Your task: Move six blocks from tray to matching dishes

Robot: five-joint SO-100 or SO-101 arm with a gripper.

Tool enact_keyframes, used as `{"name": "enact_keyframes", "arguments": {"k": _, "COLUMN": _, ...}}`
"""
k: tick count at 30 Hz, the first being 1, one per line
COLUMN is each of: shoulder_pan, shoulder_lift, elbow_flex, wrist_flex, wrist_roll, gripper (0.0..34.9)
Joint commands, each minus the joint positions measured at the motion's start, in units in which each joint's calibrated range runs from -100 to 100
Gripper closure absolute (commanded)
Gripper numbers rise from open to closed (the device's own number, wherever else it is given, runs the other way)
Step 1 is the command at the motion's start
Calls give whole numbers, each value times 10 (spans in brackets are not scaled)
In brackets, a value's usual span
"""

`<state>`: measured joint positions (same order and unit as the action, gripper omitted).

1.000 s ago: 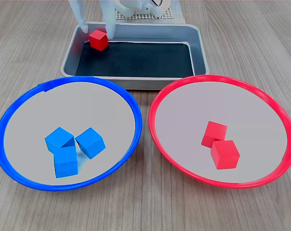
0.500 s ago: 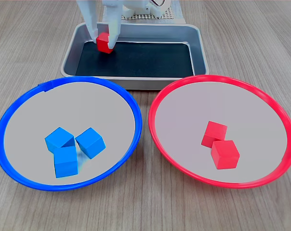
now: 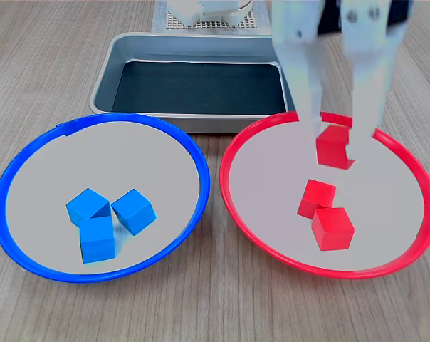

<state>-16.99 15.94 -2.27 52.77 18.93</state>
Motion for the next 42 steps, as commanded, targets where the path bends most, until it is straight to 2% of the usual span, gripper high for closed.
{"name": "enact_keyframes", "arguments": {"k": 1, "shoulder_pan": -2, "shoulder_lift": 6, "elbow_flex": 6, "wrist_flex": -30, "wrist_roll": 29, "gripper": 155}}
{"name": "enact_keyframes", "arguments": {"k": 3, "shoulder_pan": 5, "shoulder_lift": -8, "elbow_flex": 20, "wrist_flex": -30, "wrist_roll": 38, "gripper": 121}}
{"name": "enact_keyframes", "arguments": {"k": 4, "shoulder_pan": 11, "shoulder_lift": -29, "elbow_flex": 39, "wrist_flex": -29, "wrist_roll": 40, "gripper": 119}}
{"name": "enact_keyframes", "arguments": {"k": 7, "shoulder_pan": 24, "shoulder_lift": -91, "elbow_flex": 92, "wrist_flex": -34, "wrist_roll": 42, "gripper": 157}}
{"name": "enact_keyframes", "arguments": {"k": 8, "shoulder_pan": 31, "shoulder_lift": -124, "elbow_flex": 121, "wrist_flex": -39, "wrist_roll": 42, "gripper": 214}}
{"name": "enact_keyframes", "arguments": {"k": 9, "shoulder_pan": 39, "shoulder_lift": -164, "elbow_flex": 157, "wrist_flex": -47, "wrist_roll": 42, "gripper": 303}}
{"name": "enact_keyframes", "arguments": {"k": 10, "shoulder_pan": 54, "shoulder_lift": -231, "elbow_flex": 217, "wrist_flex": -68, "wrist_roll": 27, "gripper": 346}}
{"name": "enact_keyframes", "arguments": {"k": 12, "shoulder_pan": 84, "shoulder_lift": -343, "elbow_flex": 330, "wrist_flex": -129, "wrist_roll": -12, "gripper": 347}}
{"name": "enact_keyframes", "arguments": {"k": 15, "shoulder_pan": 151, "shoulder_lift": -612, "elbow_flex": 628, "wrist_flex": -318, "wrist_roll": -125, "gripper": 348}}
{"name": "enact_keyframes", "arguments": {"k": 17, "shoulder_pan": 164, "shoulder_lift": -752, "elbow_flex": 772, "wrist_flex": -371, "wrist_roll": -144, "gripper": 348}}
{"name": "enact_keyframes", "arguments": {"k": 18, "shoulder_pan": 166, "shoulder_lift": -810, "elbow_flex": 826, "wrist_flex": -373, "wrist_roll": -148, "gripper": 348}}
{"name": "enact_keyframes", "arguments": {"k": 23, "shoulder_pan": 148, "shoulder_lift": -1026, "elbow_flex": 978, "wrist_flex": -249, "wrist_roll": -166, "gripper": 348}}
{"name": "enact_keyframes", "arguments": {"k": 26, "shoulder_pan": 141, "shoulder_lift": -1102, "elbow_flex": 1023, "wrist_flex": -192, "wrist_roll": -168, "gripper": 348}}
{"name": "enact_keyframes", "arguments": {"k": 29, "shoulder_pan": 136, "shoulder_lift": -1148, "elbow_flex": 1023, "wrist_flex": -101, "wrist_roll": -168, "gripper": 348}}
{"name": "enact_keyframes", "arguments": {"k": 34, "shoulder_pan": 137, "shoulder_lift": -1149, "elbow_flex": 1023, "wrist_flex": -57, "wrist_roll": -179, "gripper": 348}}
{"name": "enact_keyframes", "arguments": {"k": 42, "shoulder_pan": 162, "shoulder_lift": -1149, "elbow_flex": 1023, "wrist_flex": -54, "wrist_roll": -192, "gripper": 346}}
